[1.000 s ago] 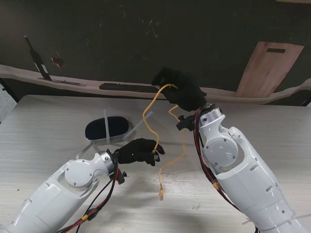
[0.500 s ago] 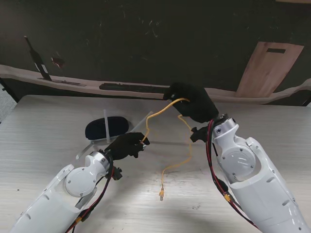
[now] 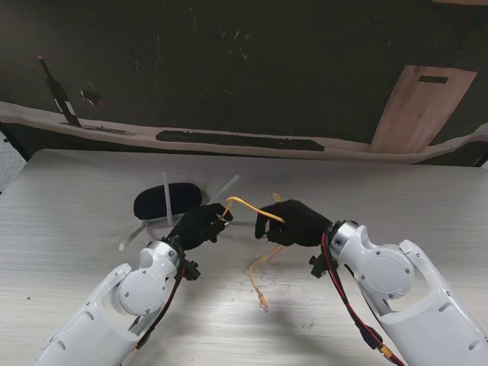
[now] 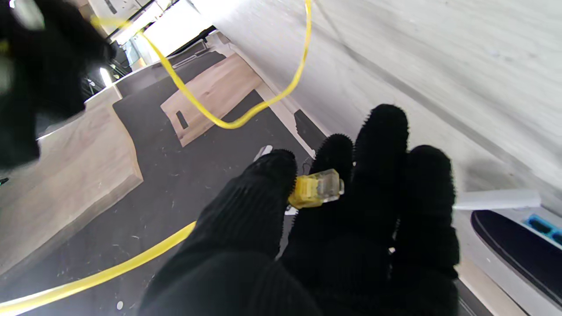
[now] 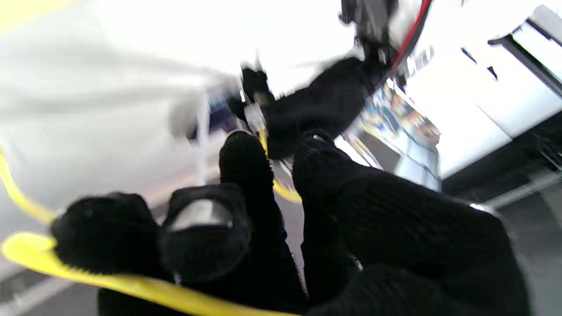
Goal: Untangle the Ethernet cable and plug it into the router
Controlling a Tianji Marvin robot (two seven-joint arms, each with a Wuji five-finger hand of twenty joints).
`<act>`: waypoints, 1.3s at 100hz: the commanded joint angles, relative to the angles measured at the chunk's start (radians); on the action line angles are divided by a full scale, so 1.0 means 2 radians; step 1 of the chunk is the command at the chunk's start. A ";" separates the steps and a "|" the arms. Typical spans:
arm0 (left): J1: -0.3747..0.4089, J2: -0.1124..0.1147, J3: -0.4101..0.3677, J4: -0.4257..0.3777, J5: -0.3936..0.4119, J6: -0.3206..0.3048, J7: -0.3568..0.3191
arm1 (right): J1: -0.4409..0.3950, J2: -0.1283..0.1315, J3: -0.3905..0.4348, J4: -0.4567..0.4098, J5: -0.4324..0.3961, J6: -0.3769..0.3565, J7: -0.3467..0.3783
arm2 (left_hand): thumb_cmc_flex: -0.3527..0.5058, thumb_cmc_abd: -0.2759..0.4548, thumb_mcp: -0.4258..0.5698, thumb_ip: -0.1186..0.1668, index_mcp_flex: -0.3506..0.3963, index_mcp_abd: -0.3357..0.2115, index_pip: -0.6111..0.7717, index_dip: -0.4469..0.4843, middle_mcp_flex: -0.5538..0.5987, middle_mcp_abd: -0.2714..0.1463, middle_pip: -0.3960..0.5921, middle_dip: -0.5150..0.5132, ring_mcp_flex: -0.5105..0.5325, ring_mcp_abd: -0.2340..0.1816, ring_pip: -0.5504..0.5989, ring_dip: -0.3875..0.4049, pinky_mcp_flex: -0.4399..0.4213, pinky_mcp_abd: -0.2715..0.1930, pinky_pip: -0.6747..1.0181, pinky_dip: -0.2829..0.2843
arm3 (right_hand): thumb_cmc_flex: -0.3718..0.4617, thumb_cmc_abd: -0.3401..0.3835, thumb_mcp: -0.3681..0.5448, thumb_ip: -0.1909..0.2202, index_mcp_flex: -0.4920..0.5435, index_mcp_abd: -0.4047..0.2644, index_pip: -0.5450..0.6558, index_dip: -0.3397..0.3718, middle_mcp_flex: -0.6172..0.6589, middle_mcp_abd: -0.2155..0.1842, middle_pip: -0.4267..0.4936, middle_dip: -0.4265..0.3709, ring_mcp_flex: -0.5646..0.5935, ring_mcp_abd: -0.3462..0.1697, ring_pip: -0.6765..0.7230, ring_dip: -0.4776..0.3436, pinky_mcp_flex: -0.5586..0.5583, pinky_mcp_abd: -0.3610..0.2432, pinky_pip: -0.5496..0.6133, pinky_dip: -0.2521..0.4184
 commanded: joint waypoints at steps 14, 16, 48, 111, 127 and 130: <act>-0.002 -0.005 0.003 0.003 0.019 0.009 0.016 | 0.040 0.022 -0.048 0.043 0.006 0.055 0.079 | 0.041 0.014 0.019 -0.005 0.007 -0.024 0.012 0.006 0.007 0.001 0.015 0.008 0.019 0.002 0.014 -0.002 0.012 -0.010 0.032 -0.005 | 0.017 -0.014 -0.017 -0.010 0.023 0.009 -0.007 -0.006 0.018 0.051 0.001 -0.015 -0.018 0.031 -0.049 -0.034 -0.047 0.042 -0.031 -0.016; -0.002 -0.006 0.003 0.004 0.021 0.009 0.019 | 0.045 0.023 -0.055 0.047 0.006 0.060 0.086 | 0.041 0.014 0.020 -0.006 0.007 -0.024 0.013 0.007 0.007 0.001 0.016 0.009 0.020 0.001 0.015 -0.002 0.012 -0.010 0.032 -0.005 | 0.018 -0.013 -0.018 -0.009 0.023 0.010 -0.008 -0.007 0.018 0.051 -0.001 -0.016 -0.018 0.033 -0.054 -0.037 -0.050 0.042 -0.033 -0.016; -0.002 -0.013 0.003 0.019 0.044 -0.040 0.072 | 0.119 0.023 -0.170 0.116 -0.093 0.139 0.071 | 0.041 0.013 0.015 -0.011 0.007 -0.036 0.028 0.013 0.010 -0.010 0.020 0.015 0.022 0.003 0.020 0.001 0.012 -0.007 0.038 -0.006 | 0.015 0.022 -0.018 -0.009 -0.002 0.031 -0.004 -0.001 -0.007 0.057 -0.070 -0.057 -0.022 0.078 -0.229 -0.106 -0.115 0.057 -0.115 -0.025; 0.012 0.000 -0.013 -0.002 0.104 -0.074 0.068 | 0.146 0.001 -0.189 0.164 -0.173 0.285 -0.025 | 0.041 0.017 0.008 -0.009 0.007 -0.050 0.034 0.010 0.010 -0.019 0.014 0.016 0.014 0.005 0.018 0.005 0.000 -0.005 0.038 -0.004 | -0.166 -0.010 -0.014 0.049 -0.215 0.067 -0.130 0.125 -0.357 0.054 -0.180 -0.083 -0.378 0.095 -0.562 -0.138 -0.406 -0.008 -0.343 -0.021; 0.011 -0.001 -0.010 0.003 0.135 -0.056 0.091 | 0.113 -0.008 -0.129 0.144 -0.127 0.279 -0.054 | 0.041 0.024 0.015 -0.010 0.009 -0.061 0.037 0.012 -0.002 -0.019 0.005 0.015 0.011 0.003 0.015 0.005 -0.001 -0.006 0.036 -0.004 | -0.189 -0.072 -0.032 0.036 -0.223 0.078 -0.140 0.119 -0.358 0.052 -0.184 -0.085 -0.391 0.090 -0.556 -0.135 -0.424 -0.009 -0.372 -0.016; 0.011 -0.001 -0.009 0.004 0.140 -0.052 0.096 | 0.107 -0.009 -0.119 0.139 -0.123 0.273 -0.056 | 0.041 0.024 0.017 -0.011 0.009 -0.063 0.038 0.013 -0.004 -0.019 0.004 0.016 0.012 0.002 0.015 0.006 -0.001 -0.006 0.036 -0.005 | -0.191 -0.080 -0.030 0.035 -0.225 0.078 -0.142 0.118 -0.358 0.052 -0.184 -0.086 -0.395 0.087 -0.558 -0.136 -0.426 -0.009 -0.382 -0.013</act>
